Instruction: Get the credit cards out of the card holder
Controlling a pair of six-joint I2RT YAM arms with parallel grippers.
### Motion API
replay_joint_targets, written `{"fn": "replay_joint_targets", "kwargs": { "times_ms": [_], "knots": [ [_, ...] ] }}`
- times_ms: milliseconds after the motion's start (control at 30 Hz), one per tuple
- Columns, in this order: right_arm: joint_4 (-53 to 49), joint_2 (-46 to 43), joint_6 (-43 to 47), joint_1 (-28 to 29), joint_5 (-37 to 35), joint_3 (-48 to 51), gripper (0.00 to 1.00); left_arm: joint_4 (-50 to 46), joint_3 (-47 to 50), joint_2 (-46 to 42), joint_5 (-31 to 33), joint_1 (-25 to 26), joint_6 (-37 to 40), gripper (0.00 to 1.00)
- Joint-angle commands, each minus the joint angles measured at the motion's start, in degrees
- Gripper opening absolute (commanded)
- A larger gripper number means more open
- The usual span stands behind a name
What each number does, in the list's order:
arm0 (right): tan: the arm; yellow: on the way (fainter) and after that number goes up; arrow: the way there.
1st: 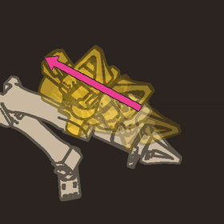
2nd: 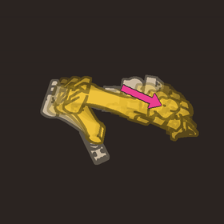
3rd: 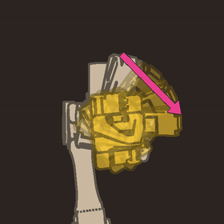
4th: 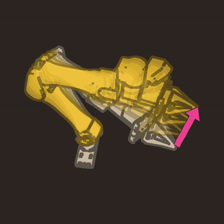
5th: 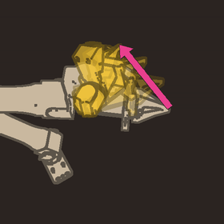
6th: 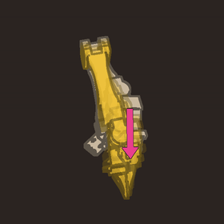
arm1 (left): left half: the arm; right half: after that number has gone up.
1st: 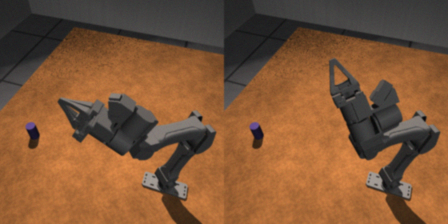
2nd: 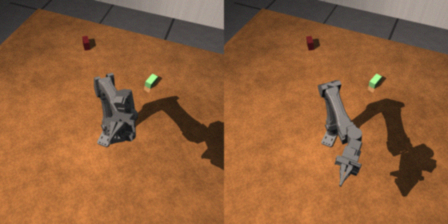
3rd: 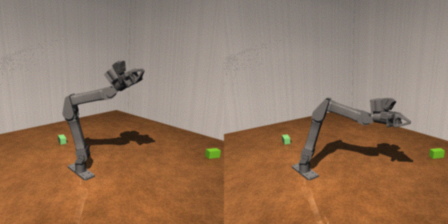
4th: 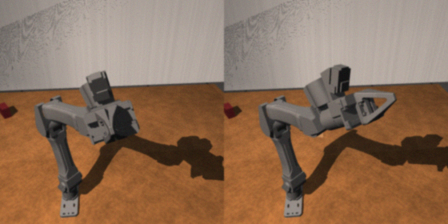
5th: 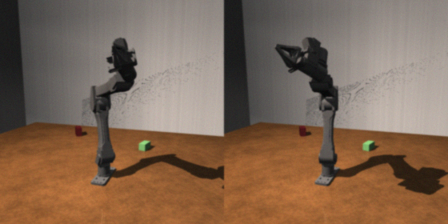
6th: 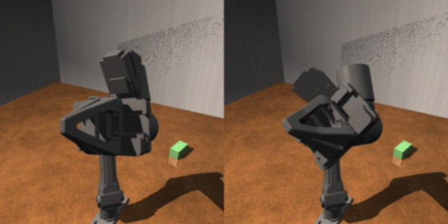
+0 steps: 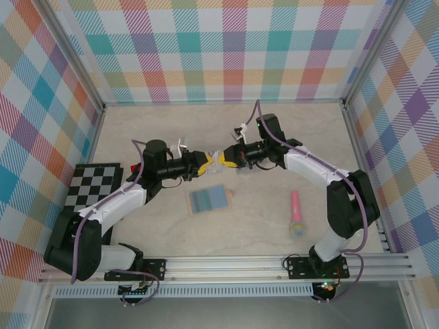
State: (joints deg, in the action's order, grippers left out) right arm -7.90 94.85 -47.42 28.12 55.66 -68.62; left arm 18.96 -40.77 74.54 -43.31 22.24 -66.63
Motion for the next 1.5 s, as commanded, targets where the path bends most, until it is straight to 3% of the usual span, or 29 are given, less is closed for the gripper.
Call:
{"fn": "replay_joint_targets", "kwargs": {
  "times_ms": [0, 100, 200, 400, 567, 767, 1467],
  "knots": [
    [-8.2, -1.7, 6.1, 0.0, -3.9, -4.0, 0.0, -13.1, -3.5, -2.5, 4.0, -0.4, 7.5, 0.41],
    [-18.4, -1.0, 12.8, -0.4, -10.2, -7.6, 0.0, -29.6, -6.9, -3.2, 11.7, -0.3, 13.5, 0.58],
    [-27.4, 0.2, 18.7, -1.1, -17.6, -11.2, 0.0, -41.3, -9.3, -2.9, 16.8, -0.3, 17.7, 0.66],
    [-40.1, 3.0, 27.2, -2.7, -35.0, -17.8, 0.0, -49.4, -10.3, -2.5, 22.5, -0.4, 21.7, 0.79],
    [-44.9, 5.0, 31.9, -6.2, -43.9, -21.0, 0.0, -52.4, -10.2, -2.2, 25.1, -0.4, 24.1, 0.88],
    [-46.1, 8.1, 34.1, -11.0, -45.0, -23.3, 0.0, -53.2, -9.8, -2.9, 25.2, -0.4, 26.2, 1.0],
    [-49.4, 21.4, 42.5, -15.4, -43.6, -34.4, 0.0, -56.2, -9.7, -4.5, 25.6, -0.4, 28.8, 1.0]
  ]
}}
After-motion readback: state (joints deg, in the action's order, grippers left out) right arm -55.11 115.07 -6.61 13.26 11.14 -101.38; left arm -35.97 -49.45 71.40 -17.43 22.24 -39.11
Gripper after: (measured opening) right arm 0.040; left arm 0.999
